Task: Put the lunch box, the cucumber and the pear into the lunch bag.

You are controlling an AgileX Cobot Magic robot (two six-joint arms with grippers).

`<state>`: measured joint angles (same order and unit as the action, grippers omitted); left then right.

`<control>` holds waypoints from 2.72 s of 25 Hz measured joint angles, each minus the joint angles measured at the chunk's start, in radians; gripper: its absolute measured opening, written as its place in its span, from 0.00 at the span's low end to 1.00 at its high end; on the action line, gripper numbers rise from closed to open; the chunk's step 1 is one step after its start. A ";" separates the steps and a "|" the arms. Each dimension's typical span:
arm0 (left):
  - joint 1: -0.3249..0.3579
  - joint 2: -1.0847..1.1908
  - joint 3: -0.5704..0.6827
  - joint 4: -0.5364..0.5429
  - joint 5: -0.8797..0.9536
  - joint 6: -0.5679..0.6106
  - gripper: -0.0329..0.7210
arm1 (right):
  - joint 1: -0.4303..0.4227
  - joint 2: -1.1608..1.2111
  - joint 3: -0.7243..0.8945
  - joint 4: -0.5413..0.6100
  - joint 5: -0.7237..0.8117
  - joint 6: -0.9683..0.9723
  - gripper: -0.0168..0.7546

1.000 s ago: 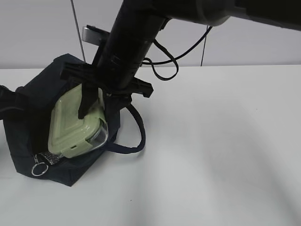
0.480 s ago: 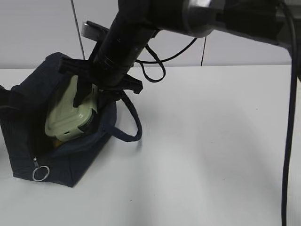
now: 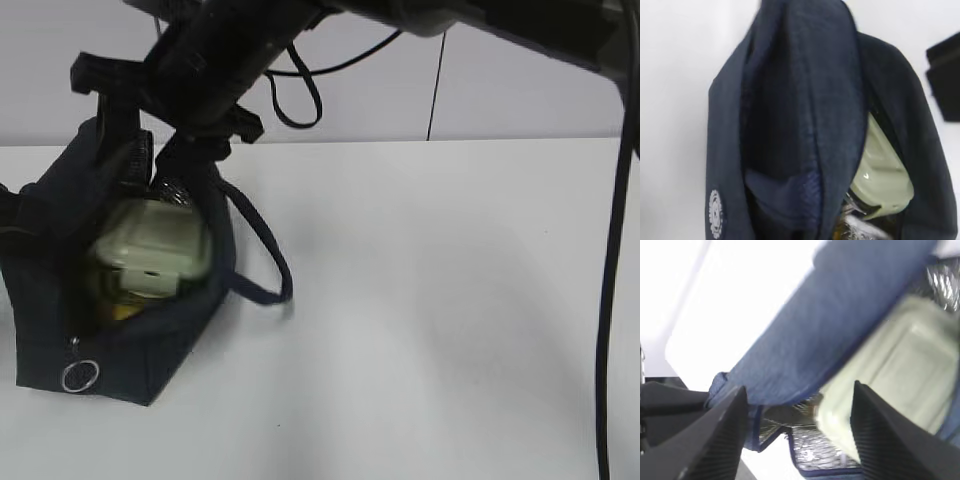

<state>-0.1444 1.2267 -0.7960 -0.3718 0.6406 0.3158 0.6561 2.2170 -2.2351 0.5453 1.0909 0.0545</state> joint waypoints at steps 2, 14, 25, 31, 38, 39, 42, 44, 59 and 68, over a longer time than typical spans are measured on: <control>-0.001 -0.002 0.000 -0.002 0.000 0.000 0.02 | 0.000 0.000 -0.056 -0.083 0.048 0.039 0.67; -0.001 -0.002 0.000 0.006 0.000 0.000 0.02 | 0.000 0.032 -0.055 -0.278 0.155 0.172 0.62; -0.001 -0.003 0.000 0.016 0.003 0.000 0.02 | 0.000 0.052 0.017 -0.322 0.155 0.229 0.62; -0.001 -0.003 0.000 0.016 0.003 0.000 0.02 | 0.000 0.058 0.088 -0.322 0.153 0.217 0.59; -0.001 -0.003 0.000 0.020 0.003 0.000 0.02 | 0.000 0.068 0.094 -0.308 0.153 0.060 0.06; -0.001 -0.003 0.000 0.021 0.003 0.000 0.02 | 0.000 0.068 0.094 -0.339 0.153 0.051 0.04; -0.001 -0.003 0.000 0.021 0.005 0.000 0.02 | 0.000 0.050 0.096 -0.447 0.155 0.043 0.03; -0.001 -0.003 0.000 0.021 0.006 0.000 0.02 | -0.007 0.014 0.096 -0.466 0.155 0.039 0.03; -0.152 0.196 -0.251 0.025 0.078 0.000 0.02 | -0.070 -0.150 0.114 -0.496 0.181 0.002 0.03; -0.196 0.304 -0.380 0.023 0.118 0.000 0.02 | -0.194 -0.325 0.385 -0.454 0.170 -0.041 0.03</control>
<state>-0.3400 1.5302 -1.1763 -0.3490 0.7590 0.3154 0.4625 1.8920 -1.8497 0.0913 1.2610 0.0134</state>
